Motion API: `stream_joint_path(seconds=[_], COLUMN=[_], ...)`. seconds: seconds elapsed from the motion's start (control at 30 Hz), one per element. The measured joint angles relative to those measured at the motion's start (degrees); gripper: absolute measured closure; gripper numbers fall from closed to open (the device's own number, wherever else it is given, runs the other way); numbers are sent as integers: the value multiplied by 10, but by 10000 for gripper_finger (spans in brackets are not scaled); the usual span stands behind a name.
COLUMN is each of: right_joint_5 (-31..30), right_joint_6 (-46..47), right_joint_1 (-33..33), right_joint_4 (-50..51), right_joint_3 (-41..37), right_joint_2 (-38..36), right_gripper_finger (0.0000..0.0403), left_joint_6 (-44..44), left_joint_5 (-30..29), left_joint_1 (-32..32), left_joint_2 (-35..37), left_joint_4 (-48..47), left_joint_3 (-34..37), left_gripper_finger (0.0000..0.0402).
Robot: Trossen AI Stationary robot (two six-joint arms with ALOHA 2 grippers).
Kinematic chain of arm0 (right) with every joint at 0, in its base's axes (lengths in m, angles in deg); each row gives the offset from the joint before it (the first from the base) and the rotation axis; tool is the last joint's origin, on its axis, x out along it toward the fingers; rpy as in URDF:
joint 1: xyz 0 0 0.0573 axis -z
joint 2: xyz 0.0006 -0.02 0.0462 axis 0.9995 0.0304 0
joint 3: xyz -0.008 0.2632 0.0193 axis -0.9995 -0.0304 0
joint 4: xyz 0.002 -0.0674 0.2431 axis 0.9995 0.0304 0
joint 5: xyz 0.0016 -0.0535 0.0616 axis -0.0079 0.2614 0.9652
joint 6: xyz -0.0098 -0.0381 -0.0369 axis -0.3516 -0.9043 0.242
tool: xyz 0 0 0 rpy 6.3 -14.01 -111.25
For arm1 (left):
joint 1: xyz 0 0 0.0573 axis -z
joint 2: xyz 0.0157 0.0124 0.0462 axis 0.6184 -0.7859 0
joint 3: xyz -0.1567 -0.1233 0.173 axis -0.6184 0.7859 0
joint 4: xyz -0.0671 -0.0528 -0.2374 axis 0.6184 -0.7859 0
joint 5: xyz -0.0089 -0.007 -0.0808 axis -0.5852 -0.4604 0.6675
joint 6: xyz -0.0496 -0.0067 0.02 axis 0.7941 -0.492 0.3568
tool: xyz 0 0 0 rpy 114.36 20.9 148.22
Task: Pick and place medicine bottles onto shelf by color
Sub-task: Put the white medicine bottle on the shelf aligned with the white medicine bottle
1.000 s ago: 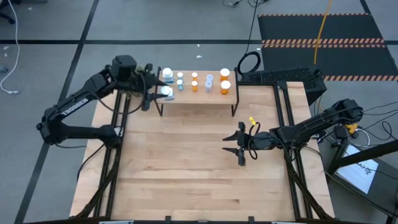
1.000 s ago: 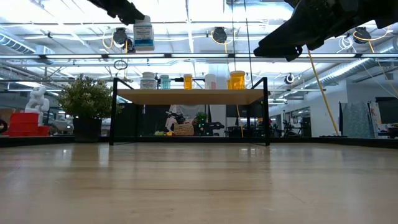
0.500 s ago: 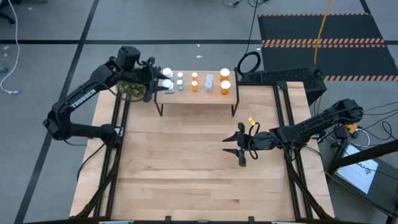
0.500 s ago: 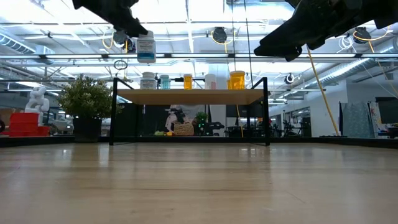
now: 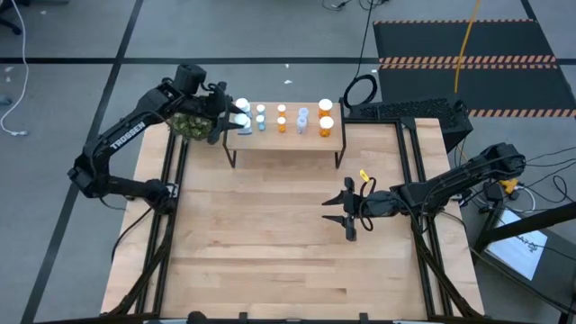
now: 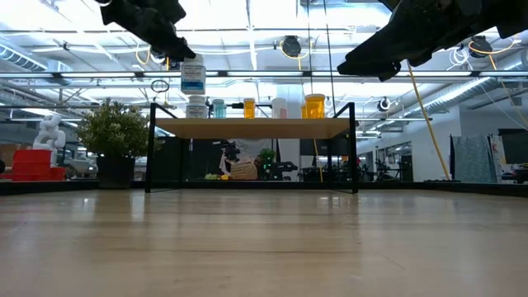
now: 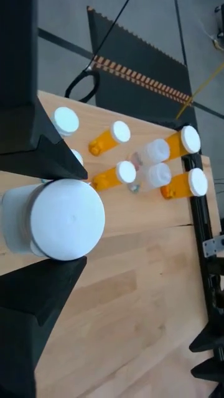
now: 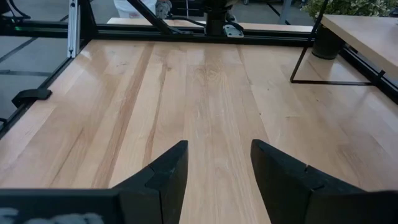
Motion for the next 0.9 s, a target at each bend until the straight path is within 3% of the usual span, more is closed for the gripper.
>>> stream_joint_path(seconds=[0.5, 0.9], right_joint_5=[0, 12], right_joint_6=[-3, 1], right_joint_1=[0, 0], right_joint_4=[12, 18], right_joint_3=[0, 0], right_joint_2=[0, 0], right_gripper_finger=[234, 234], left_joint_6=[-37, -46], left_joint_5=[1, -3], left_joint_1=[-16, -22], left_joint_2=[-51, -53], left_joint_4=[-6, -24], left_joint_3=[0, 1], left_gripper_finger=[189, 188])
